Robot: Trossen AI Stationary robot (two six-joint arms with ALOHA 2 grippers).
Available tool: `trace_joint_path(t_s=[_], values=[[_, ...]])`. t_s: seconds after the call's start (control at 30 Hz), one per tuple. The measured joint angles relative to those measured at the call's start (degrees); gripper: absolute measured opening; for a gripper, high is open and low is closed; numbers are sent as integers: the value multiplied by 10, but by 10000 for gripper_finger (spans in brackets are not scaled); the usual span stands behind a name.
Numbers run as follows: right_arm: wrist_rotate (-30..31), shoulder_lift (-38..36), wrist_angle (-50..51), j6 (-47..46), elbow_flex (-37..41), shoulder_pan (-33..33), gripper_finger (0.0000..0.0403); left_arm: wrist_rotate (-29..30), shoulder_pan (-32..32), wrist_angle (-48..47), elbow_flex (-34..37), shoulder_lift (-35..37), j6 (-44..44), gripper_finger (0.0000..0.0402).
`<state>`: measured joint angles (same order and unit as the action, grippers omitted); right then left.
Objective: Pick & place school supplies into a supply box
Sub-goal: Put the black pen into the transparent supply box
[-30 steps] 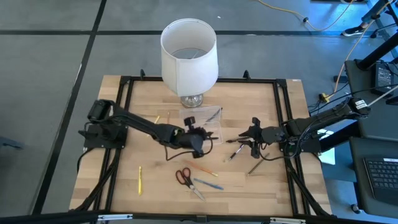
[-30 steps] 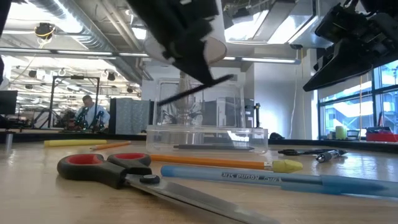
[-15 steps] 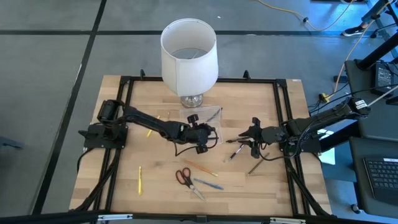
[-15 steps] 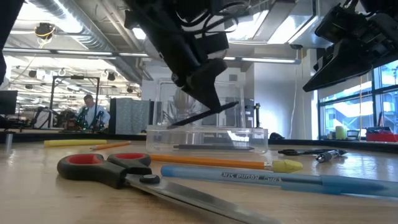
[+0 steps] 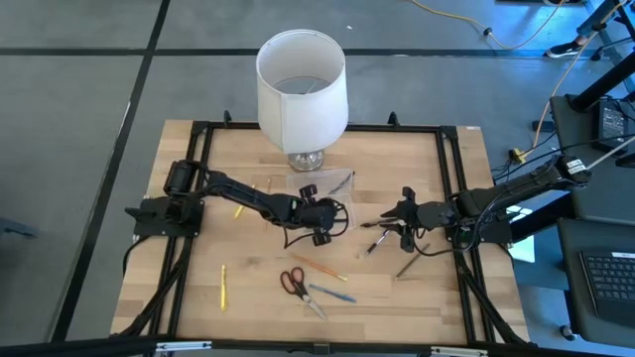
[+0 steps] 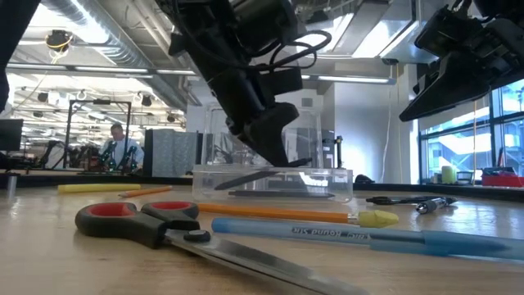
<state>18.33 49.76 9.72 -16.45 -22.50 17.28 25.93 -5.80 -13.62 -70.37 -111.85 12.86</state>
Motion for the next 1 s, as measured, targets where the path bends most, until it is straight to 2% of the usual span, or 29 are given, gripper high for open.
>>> trace_joint_path(t_s=[0.57,0.83,1.0], values=[[0,0,0,0,0,0,141,-1,0,-1,0,0,-1,53],[0,0,0,0,0,0,141,-1,0,-2,0,2,-12,96],[-4,0,40,-1,0,0,141,-1,-1,-14,0,46,-18,116]])
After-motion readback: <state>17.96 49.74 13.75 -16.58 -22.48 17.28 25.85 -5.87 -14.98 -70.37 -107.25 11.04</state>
